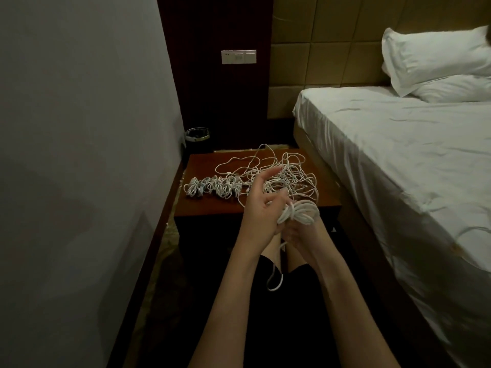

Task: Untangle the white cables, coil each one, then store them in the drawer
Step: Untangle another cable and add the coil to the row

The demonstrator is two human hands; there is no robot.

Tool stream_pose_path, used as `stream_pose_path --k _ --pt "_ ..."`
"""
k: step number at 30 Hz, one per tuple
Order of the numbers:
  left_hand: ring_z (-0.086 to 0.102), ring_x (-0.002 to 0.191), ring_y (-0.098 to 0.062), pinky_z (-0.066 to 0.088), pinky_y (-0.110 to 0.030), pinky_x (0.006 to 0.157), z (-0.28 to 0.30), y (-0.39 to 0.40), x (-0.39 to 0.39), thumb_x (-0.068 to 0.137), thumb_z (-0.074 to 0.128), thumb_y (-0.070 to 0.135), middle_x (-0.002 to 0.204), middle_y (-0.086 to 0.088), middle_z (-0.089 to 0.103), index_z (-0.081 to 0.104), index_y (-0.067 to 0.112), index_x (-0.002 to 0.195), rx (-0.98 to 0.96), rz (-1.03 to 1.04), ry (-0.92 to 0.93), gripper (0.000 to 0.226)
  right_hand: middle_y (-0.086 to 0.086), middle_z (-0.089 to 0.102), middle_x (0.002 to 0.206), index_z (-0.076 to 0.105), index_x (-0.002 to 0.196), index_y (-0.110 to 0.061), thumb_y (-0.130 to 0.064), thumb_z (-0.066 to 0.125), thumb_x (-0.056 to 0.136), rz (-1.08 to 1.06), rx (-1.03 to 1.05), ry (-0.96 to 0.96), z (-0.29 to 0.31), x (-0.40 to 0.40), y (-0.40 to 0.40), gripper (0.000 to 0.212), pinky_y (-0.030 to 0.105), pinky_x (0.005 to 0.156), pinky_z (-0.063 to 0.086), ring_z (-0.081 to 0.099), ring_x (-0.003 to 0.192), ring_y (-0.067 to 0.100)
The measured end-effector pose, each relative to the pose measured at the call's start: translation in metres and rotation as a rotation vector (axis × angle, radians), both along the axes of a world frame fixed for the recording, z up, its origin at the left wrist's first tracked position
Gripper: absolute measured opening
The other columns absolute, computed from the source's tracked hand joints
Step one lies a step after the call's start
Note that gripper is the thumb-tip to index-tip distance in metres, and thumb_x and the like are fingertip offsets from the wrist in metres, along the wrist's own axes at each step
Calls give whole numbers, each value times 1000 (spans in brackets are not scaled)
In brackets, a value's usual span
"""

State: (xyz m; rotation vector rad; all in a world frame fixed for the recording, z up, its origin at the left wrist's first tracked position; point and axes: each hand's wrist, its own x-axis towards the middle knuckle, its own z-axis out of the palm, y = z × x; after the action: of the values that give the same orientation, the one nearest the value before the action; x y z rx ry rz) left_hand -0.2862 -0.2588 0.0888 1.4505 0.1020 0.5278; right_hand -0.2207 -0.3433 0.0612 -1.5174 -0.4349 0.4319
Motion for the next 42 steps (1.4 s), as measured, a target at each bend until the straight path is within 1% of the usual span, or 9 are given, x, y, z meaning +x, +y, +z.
stream_pose_path --k 3,5,9,20,23,26,32,39,42 --pt "53 48 -3 39 -15 44 -8 5 10 99 52 15 74 -3 60 47 24 125 74 190 7 29 3 56 56 62 77 -4 1 44 91 -110 92 38 -5 5 17 23 -4 49 29 54 42 9" --pt "59 53 -5 44 -17 49 -12 8 16 98 53 15 76 -2 63 47 22 122 144 322 -1 26 2 54 71 57 95 -11 -6 40 99 -145 -101 -33 6 -7 16 19 -3 51 32 55 51 -9" --pt "64 64 -2 50 -16 57 -22 19 22 97 54 17 88 8 65 46 23 115 278 500 82 21 0 43 58 50 65 -10 -18 38 102 62 -452 -338 11 -20 5 39 8 45 34 45 42 -4" --pt "67 78 -13 57 -41 76 -4 29 10 97 53 22 91 3 68 47 27 121 608 205 193 25 -5 49 46 59 56 -14 -26 59 91 64 -427 -869 38 -16 -21 37 17 49 33 43 45 14" --pt "67 82 -17 58 -42 74 0 29 5 94 57 15 94 -5 67 47 31 127 568 -3 294 37 -11 52 52 61 63 -23 -25 62 90 115 -431 -860 45 -18 -27 27 12 53 39 51 50 6" --pt "58 62 -9 48 -27 49 2 24 -3 92 56 7 98 -17 65 45 31 133 412 -245 338 49 0 63 61 68 76 -15 -25 65 88 160 -329 -732 48 -13 -33 16 16 52 42 56 52 10" --pt "40 36 -1 29 -13 34 1 12 -6 99 41 -3 54 1 48 34 17 144 56 -470 238 50 -7 66 64 64 86 -6 -13 56 91 139 59 -399 39 -5 -32 12 12 49 44 59 52 3" --pt "41 39 -2 31 -13 35 2 11 1 94 53 15 67 -5 49 45 21 135 -201 -156 55 42 3 54 64 59 73 -8 -19 53 95 11 -144 -347 -1 -4 -4 25 34 59 40 47 58 8" --pt "57 57 -12 46 -22 50 0 20 5 99 51 15 76 -7 61 51 24 123 -94 197 89 25 0 46 55 49 61 -7 -20 41 101 82 -325 -449 9 -16 8 43 18 50 31 40 45 4"
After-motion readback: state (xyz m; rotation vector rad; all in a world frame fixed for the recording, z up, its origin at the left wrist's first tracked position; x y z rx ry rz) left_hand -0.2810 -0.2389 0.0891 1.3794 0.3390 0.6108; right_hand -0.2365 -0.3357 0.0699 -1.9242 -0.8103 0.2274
